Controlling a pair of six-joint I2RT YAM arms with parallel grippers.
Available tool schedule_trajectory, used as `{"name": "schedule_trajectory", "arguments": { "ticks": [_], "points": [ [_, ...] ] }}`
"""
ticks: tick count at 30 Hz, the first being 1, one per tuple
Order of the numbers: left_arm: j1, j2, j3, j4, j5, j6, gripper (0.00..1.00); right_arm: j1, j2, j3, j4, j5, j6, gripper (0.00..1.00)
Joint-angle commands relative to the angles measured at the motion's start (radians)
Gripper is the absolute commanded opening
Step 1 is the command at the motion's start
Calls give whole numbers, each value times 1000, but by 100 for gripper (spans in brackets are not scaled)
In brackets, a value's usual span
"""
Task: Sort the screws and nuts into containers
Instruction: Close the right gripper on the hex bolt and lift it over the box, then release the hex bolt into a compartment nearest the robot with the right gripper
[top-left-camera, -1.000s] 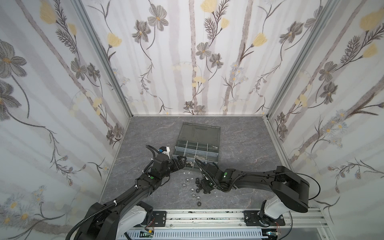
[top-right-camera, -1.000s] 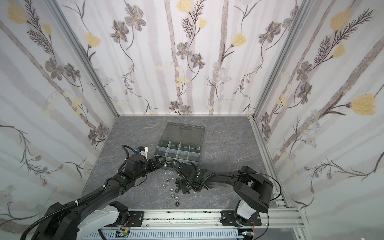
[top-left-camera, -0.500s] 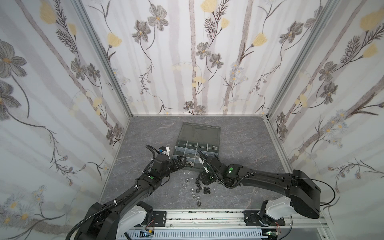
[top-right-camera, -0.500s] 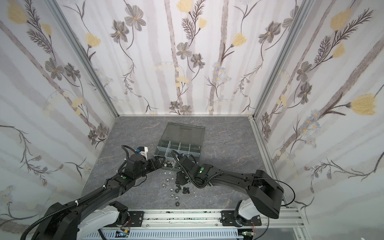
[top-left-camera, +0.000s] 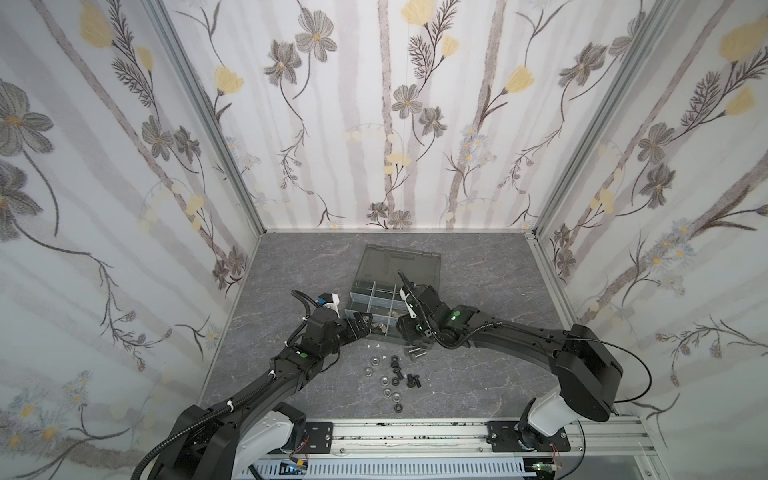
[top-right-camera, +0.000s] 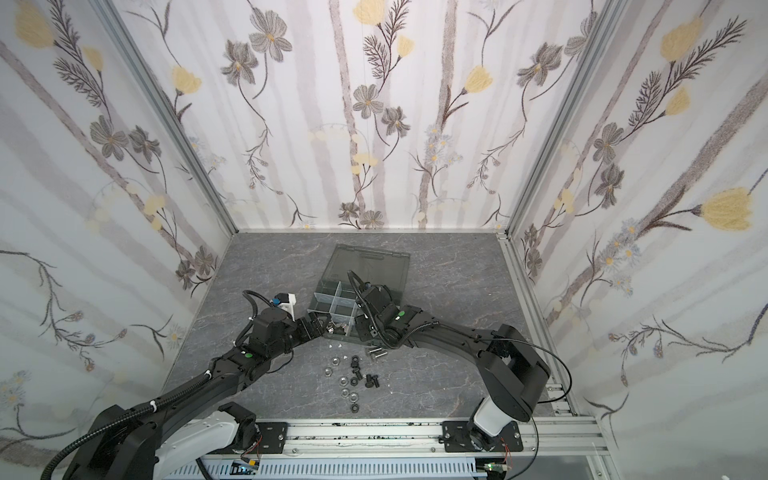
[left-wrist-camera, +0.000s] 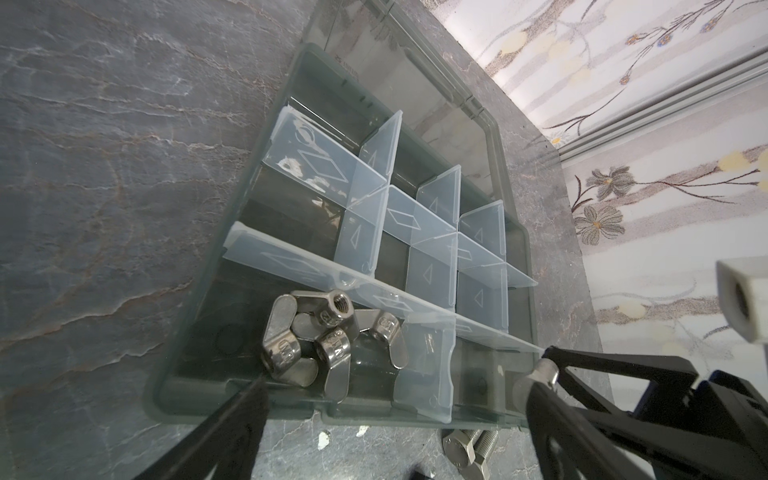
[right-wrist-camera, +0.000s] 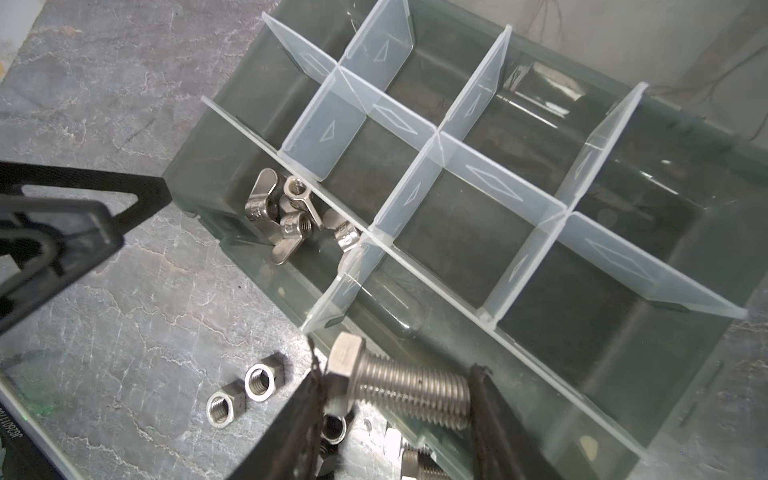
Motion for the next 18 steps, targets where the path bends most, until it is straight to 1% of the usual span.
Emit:
{"name": "schedule_trajectory", "arguments": {
  "ticks": [1, 6, 15, 18],
  "points": [
    [0, -8, -7, 10, -2, -13, 100, -1, 8, -19, 75, -9, 26, 46],
    [0, -4, -7, 10, 0, -13, 100, -9, -4, -49, 84, -5, 35, 48],
    [0, -24, -19, 10, -5, -20, 100, -13, -9, -56, 87, -7, 35, 53],
    [0, -29, -22, 10, -6, -22, 100, -13, -10, -56, 84, -8, 35, 60]
  ]
}}
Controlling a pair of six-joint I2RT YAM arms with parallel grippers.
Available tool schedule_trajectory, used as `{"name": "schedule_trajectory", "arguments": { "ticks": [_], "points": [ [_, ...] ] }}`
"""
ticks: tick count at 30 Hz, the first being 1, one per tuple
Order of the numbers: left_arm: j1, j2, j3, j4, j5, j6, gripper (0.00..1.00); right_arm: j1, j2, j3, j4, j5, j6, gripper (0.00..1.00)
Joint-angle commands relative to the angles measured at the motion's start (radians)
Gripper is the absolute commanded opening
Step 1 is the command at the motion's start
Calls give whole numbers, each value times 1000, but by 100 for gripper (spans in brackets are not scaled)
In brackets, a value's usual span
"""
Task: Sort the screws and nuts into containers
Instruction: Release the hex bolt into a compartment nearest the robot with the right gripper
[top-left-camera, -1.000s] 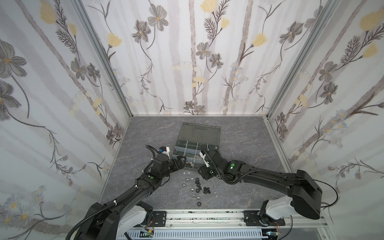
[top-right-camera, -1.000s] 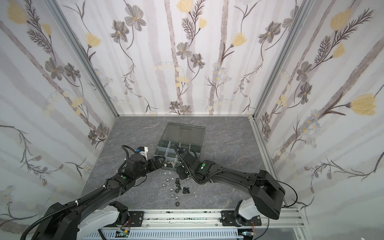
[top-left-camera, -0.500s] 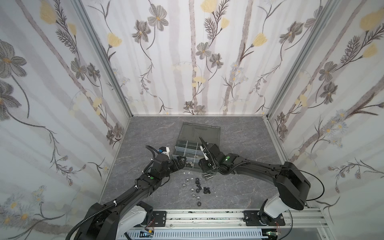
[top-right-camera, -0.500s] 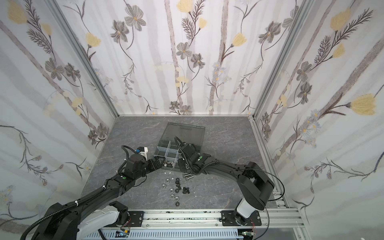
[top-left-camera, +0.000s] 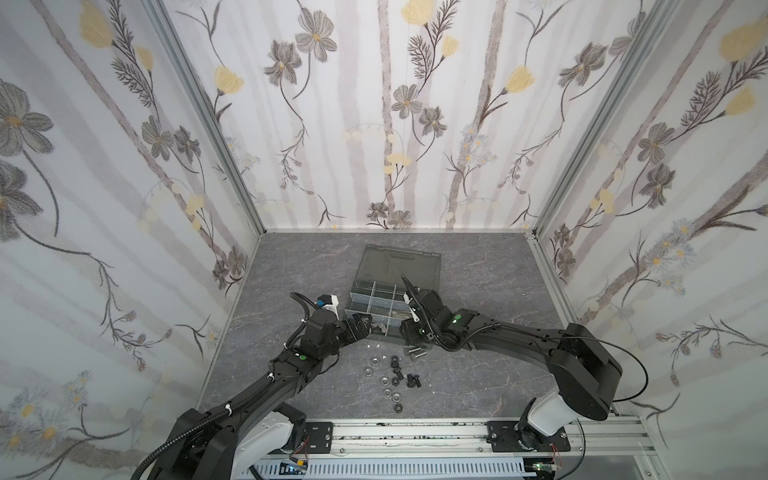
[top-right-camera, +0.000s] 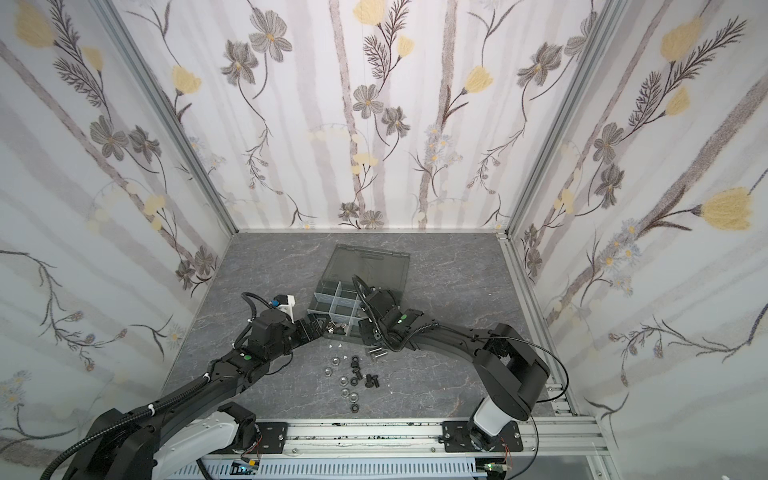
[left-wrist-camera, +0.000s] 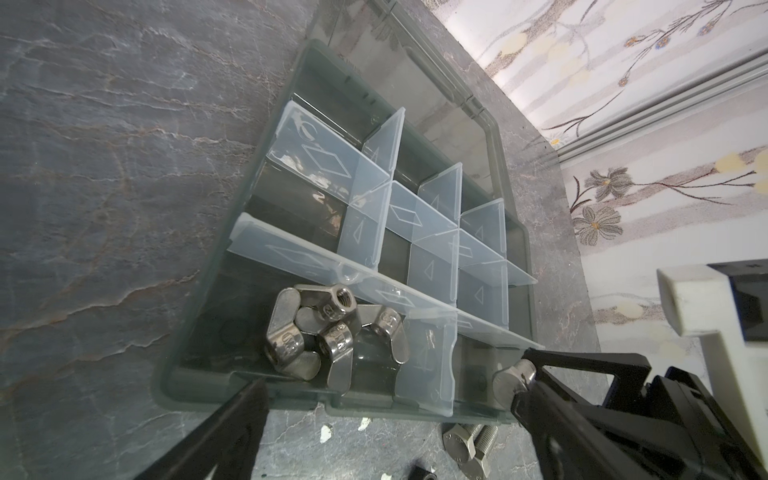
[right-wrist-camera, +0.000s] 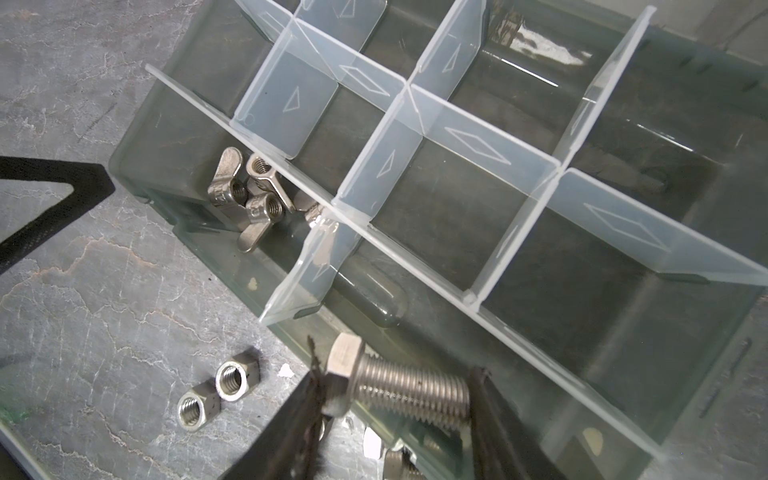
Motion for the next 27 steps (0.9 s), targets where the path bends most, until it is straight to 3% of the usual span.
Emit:
{"name": "schedule_trajectory", "arguments": {
  "ticks": [1, 6, 27],
  "points": [
    [1, -6, -3, 10, -6, -14, 100, 1, -10, 0, 50, -4, 9, 63],
    [1, -3, -3, 10, -4, -14, 100, -2, -21, -3, 48, -2, 9, 68],
    [1, -3, -4, 10, -1, -13, 100, -8, -72, -9, 30, 4, 3, 69]
  ]
}}
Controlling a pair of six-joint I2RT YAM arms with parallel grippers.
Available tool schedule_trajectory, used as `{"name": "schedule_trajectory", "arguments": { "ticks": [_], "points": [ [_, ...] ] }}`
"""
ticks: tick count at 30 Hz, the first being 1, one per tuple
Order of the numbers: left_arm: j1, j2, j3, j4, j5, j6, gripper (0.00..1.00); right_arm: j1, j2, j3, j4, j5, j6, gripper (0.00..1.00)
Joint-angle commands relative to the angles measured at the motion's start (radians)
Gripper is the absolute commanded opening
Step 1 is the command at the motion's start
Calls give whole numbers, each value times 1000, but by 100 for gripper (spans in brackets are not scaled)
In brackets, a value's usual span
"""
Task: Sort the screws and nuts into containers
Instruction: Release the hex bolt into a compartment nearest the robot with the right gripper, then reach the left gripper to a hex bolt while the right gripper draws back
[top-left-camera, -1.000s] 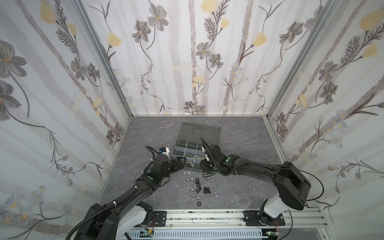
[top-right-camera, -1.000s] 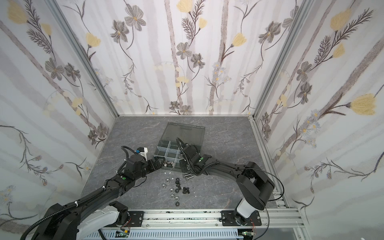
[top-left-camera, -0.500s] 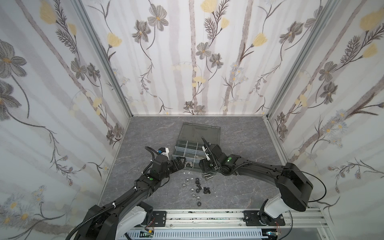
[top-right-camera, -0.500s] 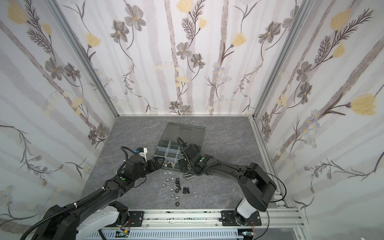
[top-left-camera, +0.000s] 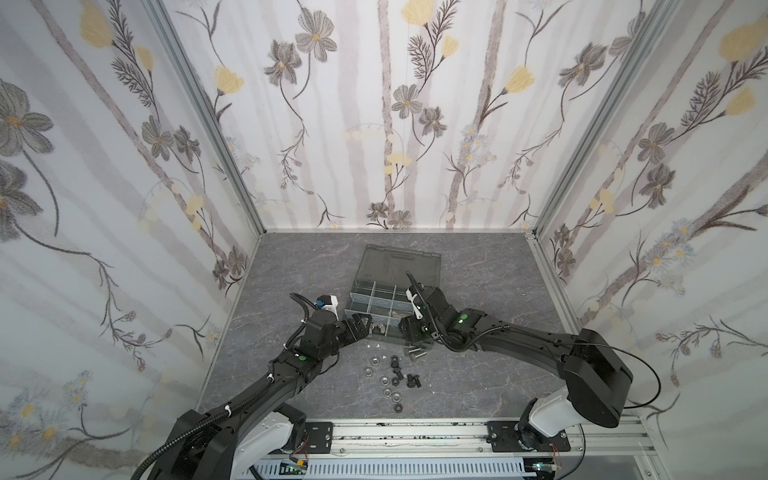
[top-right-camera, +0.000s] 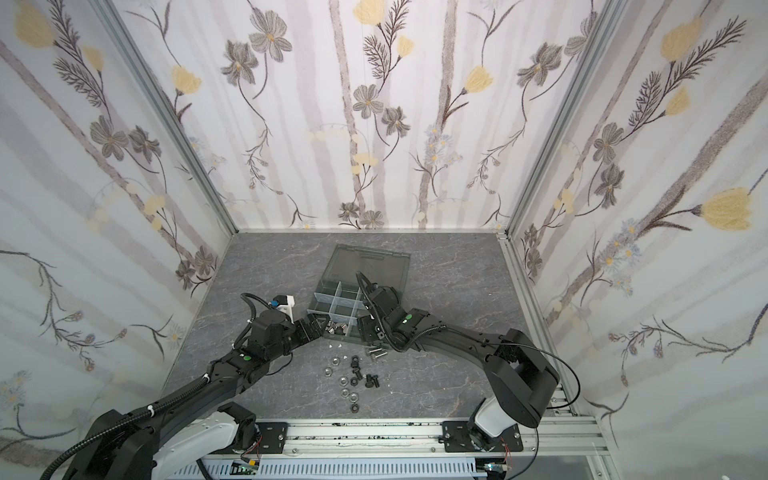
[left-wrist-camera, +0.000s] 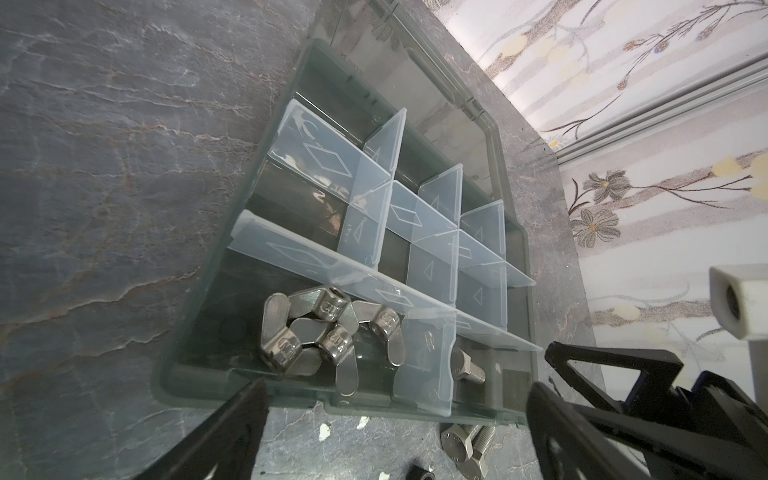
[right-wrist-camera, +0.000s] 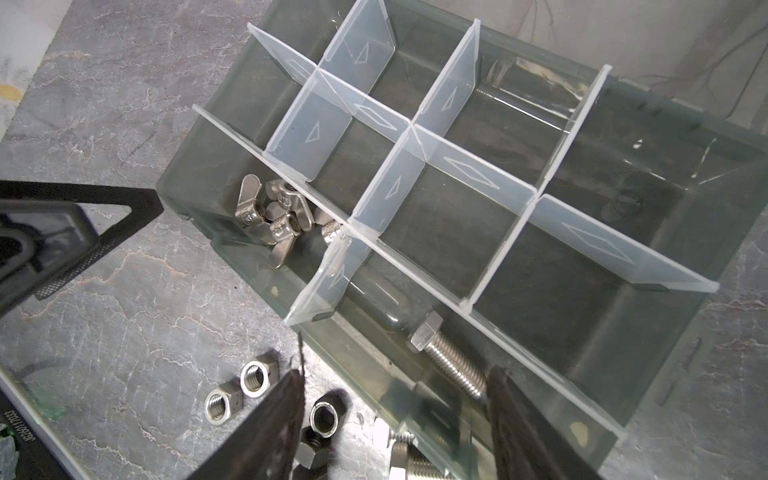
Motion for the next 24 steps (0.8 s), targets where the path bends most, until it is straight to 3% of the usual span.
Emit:
{"name": "schedule_trajectory", "arguments": {
  "ticks": [1, 17, 24],
  "points": [
    [1, 0, -2, 10, 0, -3, 100, 1, -15, 0, 26, 5, 4, 69],
    [-7, 14, 1, 12, 33, -8, 99, -8, -92, -65, 10, 35, 6, 70],
    [-87, 65, 29, 15, 32, -12, 92, -40, -185, -110, 6, 44, 15, 70]
  ]
}}
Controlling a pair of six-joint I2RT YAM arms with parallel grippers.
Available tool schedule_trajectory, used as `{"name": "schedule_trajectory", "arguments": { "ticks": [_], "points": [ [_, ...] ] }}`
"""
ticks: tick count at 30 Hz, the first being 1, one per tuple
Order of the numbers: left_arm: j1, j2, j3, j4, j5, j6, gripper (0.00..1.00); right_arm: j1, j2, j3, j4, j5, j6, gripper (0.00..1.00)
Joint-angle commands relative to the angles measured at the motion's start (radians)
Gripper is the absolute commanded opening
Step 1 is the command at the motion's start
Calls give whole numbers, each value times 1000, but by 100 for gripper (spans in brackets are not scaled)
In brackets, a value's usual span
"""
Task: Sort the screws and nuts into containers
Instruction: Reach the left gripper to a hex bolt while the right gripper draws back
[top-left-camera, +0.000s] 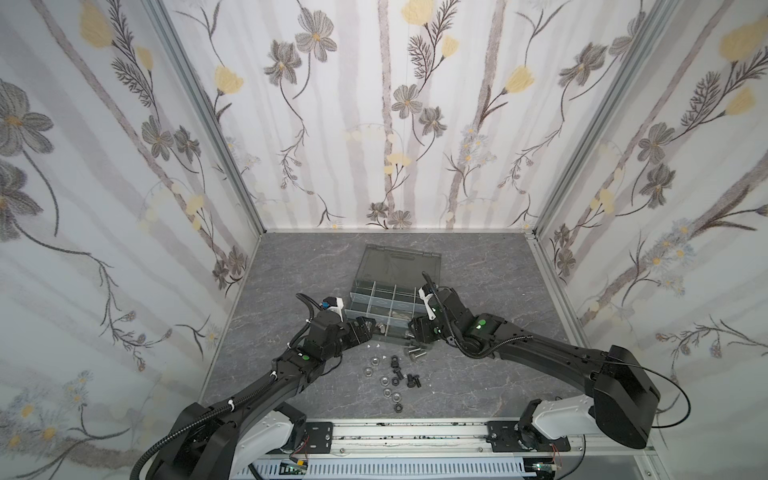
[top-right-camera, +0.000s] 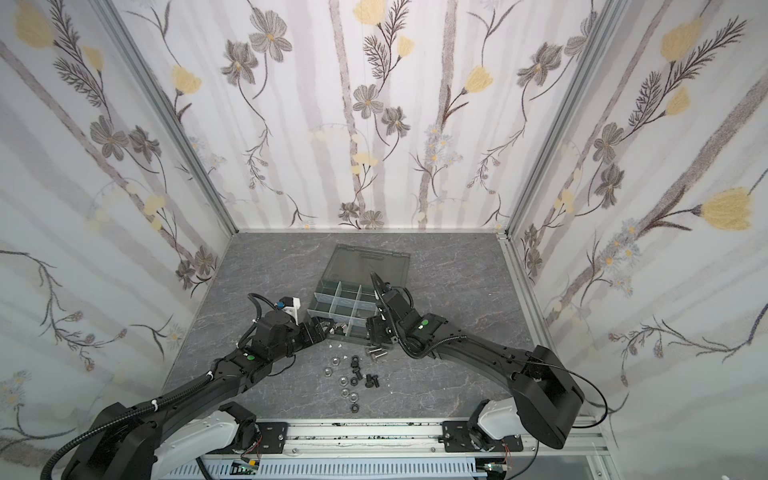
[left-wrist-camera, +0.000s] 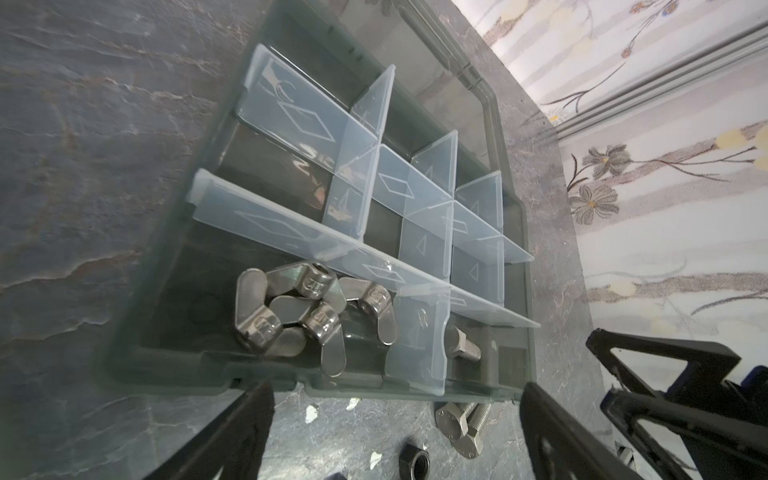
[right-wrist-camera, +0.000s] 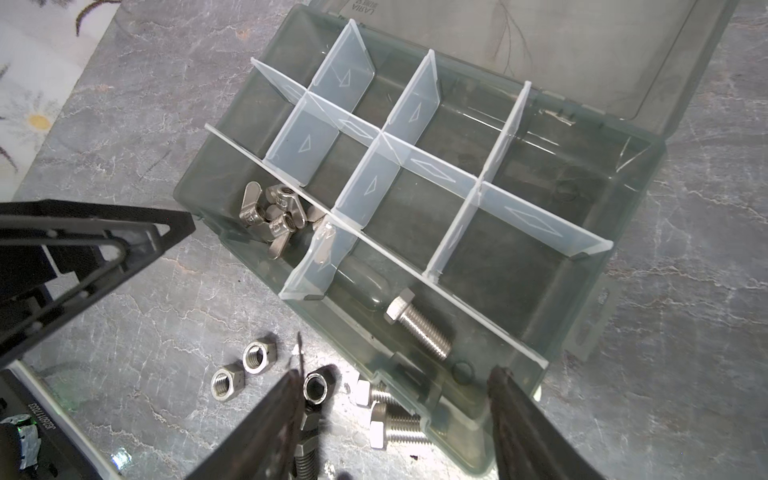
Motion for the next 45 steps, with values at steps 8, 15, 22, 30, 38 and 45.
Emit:
{"name": "schedule_trajectory", "arguments": {
  "ticks": [8, 15, 22, 30, 38, 45],
  "points": [
    [-151, 133, 81, 14, -10, -2, 84, -65, -103, -63, -1, 41, 8, 70],
    [-243, 251, 143, 15, -15, -1, 74, -96, -170, -108, -3, 53, 16, 71],
    [-299, 344, 195, 14, -17, 6, 67, -108, -207, -158, -6, 58, 24, 71],
    [-337, 439, 238, 14, -5, 3, 61, -111, -224, -177, -4, 58, 33, 71],
    [-351, 491, 265, 14, 6, 12, 50, -115, -235, -191, -3, 61, 37, 71],
    [-366, 529, 282, 12, 13, 20, 41, -117, -235, -195, -2, 58, 38, 71]
  ]
}}
